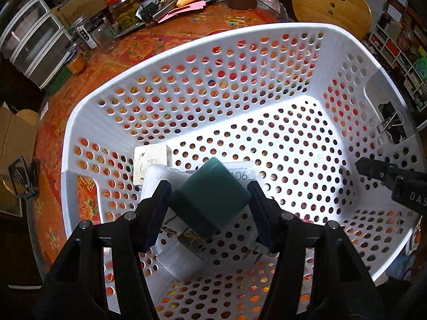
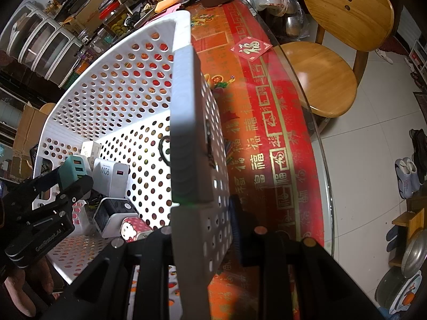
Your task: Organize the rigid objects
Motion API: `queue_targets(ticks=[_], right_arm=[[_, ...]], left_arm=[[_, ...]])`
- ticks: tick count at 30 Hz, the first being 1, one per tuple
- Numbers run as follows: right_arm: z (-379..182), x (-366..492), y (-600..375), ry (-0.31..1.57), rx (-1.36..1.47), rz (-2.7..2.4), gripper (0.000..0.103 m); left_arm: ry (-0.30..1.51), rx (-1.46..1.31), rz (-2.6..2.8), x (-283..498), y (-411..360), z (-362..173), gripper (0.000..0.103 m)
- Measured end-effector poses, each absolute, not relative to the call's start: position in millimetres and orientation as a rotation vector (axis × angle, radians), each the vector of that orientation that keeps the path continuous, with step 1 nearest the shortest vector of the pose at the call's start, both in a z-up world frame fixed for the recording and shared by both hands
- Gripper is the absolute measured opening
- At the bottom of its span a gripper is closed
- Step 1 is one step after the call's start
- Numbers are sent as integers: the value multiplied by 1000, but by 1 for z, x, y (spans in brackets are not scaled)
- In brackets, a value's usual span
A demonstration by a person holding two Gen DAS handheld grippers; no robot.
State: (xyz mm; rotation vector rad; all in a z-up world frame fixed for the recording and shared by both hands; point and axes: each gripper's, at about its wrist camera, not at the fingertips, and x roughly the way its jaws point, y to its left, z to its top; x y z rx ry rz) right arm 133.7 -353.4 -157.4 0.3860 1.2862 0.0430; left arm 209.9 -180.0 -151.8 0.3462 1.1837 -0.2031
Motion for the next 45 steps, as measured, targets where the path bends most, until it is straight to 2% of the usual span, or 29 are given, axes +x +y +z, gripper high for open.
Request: queue_targets(ticks=[5, 9, 10, 20, 28, 29, 31, 33, 34, 35, 38, 45], right_arm=[[-157, 134, -353, 1286, 386, 43, 23], [-157, 134, -353, 1286, 387, 43, 24], [-157, 134, -353, 1286, 386, 43, 24], [-158, 133, -353, 1284, 384, 44, 24], [-149, 128, -355, 1248, 361, -32, 24], [-142, 124, -357, 1229, 368, -38, 25], [-127, 117, -360, 1196, 364, -52, 43], [-108, 106, -359, 1152, 353, -49, 86], [-100, 101, -357, 1130, 347, -45, 92], [-88, 94, -355, 1092, 343, -40, 97], [-60, 77, -347, 1006, 346, -26, 101], [-5, 36, -320, 852, 312, -31, 103]], left_arm=[[1191, 349, -194, 210, -177, -154, 59], [1167, 360, -189, 207, -180, -148, 88], [1161, 364, -188, 207, -180, -146, 92], [1137, 347, -202, 199, -174, -131, 93], [1032, 313, -222, 175, -160, -95, 95], [1008, 307, -210, 170, -155, -86, 96], [972, 285, -197, 162, -147, -71, 102], [925, 249, -195, 149, -135, -51, 103], [906, 232, -192, 143, -130, -43, 103], [889, 211, -191, 138, -125, -34, 103], [837, 151, -186, 121, -107, -8, 102], [796, 109, -142, 79, -80, 27, 102]])
